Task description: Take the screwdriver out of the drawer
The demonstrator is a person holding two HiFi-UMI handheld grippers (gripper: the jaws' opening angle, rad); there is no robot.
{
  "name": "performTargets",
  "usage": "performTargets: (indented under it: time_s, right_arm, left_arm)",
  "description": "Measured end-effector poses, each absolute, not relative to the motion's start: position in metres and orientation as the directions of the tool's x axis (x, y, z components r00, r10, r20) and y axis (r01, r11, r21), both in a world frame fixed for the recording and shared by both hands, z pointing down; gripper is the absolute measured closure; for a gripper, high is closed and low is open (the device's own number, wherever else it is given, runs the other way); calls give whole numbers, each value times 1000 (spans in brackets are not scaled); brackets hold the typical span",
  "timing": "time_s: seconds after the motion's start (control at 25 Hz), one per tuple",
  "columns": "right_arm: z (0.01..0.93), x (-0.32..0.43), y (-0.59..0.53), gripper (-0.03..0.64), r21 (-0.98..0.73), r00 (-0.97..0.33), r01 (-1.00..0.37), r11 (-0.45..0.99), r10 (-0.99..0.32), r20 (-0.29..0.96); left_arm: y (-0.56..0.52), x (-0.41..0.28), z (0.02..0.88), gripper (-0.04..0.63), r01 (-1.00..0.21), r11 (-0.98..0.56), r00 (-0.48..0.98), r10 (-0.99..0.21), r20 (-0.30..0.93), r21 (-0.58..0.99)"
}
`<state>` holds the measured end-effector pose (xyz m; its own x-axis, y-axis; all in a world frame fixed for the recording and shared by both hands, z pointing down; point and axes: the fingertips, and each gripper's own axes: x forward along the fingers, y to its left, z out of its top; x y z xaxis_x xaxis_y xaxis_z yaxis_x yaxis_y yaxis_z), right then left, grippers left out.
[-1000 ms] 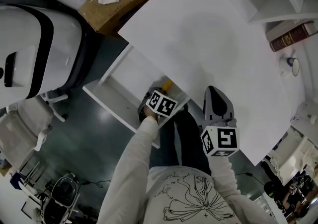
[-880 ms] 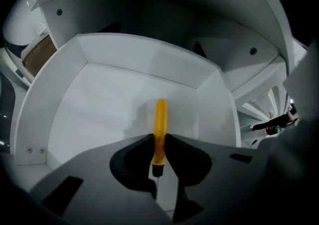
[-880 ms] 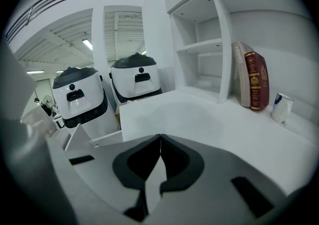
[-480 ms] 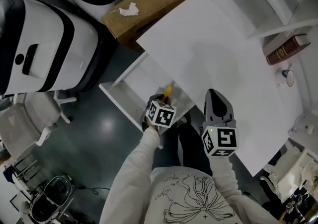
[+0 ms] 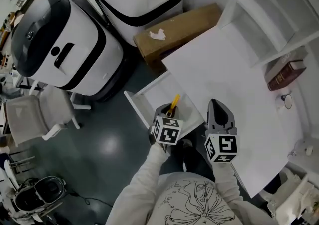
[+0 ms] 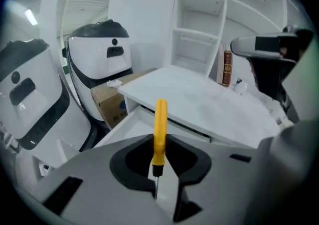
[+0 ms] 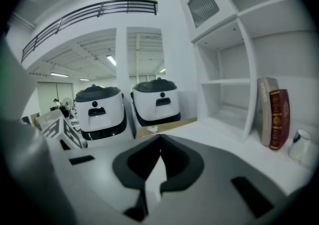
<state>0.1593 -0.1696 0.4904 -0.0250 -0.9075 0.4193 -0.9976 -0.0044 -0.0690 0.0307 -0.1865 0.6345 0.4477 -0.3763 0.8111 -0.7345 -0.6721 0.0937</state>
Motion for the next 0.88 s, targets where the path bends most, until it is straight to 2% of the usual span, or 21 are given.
performTargets:
  time_s: [0.48,0.88]
  right_arm:
    - [417,120,-178,614,-53,-127,-992,117,-953,276]
    - [370,99,-174,614,-29,-175,-985,173,-967,184]
  left_arm:
    - [-195,-9,486,528,-849,-522,463,-663,588,80]
    - [-190,-52,387,528,-920,-391,376,-849,371,36]
